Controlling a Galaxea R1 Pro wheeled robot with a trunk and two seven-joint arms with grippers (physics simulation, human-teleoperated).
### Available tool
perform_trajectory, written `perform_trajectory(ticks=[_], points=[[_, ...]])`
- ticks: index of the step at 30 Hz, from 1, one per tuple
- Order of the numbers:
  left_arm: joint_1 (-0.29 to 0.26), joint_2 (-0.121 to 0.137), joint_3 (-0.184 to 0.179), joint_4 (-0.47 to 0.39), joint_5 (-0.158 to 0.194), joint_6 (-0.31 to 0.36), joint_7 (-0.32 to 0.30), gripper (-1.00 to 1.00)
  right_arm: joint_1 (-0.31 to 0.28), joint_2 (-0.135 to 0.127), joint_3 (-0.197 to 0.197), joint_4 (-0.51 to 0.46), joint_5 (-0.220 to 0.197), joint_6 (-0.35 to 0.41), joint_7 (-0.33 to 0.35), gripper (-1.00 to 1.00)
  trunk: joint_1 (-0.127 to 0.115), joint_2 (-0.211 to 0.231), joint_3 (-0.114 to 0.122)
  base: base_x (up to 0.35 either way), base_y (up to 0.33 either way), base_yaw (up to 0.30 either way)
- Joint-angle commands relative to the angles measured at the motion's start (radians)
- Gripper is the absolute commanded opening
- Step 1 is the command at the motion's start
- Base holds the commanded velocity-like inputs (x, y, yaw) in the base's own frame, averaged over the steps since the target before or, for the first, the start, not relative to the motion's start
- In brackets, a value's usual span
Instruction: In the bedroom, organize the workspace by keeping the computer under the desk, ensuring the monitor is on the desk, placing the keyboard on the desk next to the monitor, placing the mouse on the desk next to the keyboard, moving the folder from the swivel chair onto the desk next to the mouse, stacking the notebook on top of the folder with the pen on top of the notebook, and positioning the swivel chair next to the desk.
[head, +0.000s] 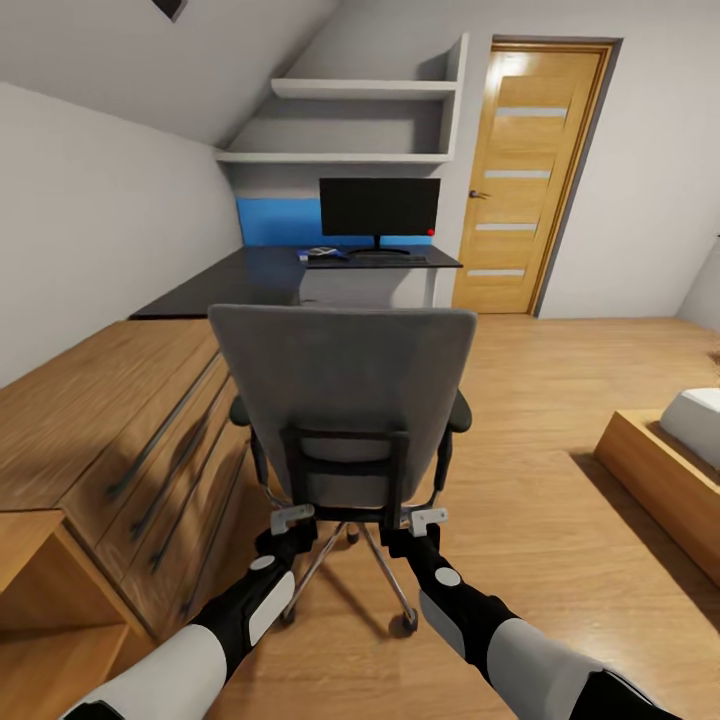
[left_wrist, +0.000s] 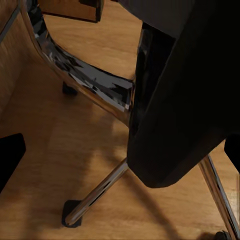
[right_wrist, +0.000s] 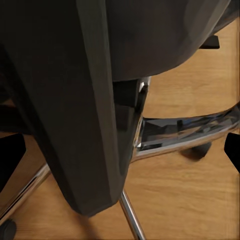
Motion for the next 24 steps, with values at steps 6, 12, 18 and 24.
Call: perform_trajectory(ticks=[6,12,18,24], points=[[-0.001,0.001,-0.006,0.000,0.009,-0.007,0.010,1.00,-0.001,0.000,0.004,0.001,-0.008,-0.005,-0.008,1.00,0.000,0.000,0.002,0.236,0.000,-0.069],[-0.001,0.001,-0.006,0.000,0.010,-0.007,0.011,1.00,-0.001,0.000,0.004,0.001,-0.008,-0.005,-0.008,1.00,0.000,0.000,0.004,0.314,0.000,-0.069],[-0.001,0.002,-0.006,0.000,0.010,-0.008,0.011,1.00,-0.001,0.000,0.003,0.001,-0.008,-0.005,-0.008,1.00,0.000,0.000,0.007,0.321,0.000,-0.053],[-0.001,0.002,-0.006,0.000,0.010,-0.007,0.011,1.00,-0.001,0.000,0.003,0.001,-0.008,-0.005,-0.008,1.00,0.000,0.000,0.007,0.321,0.000,-0.007]])
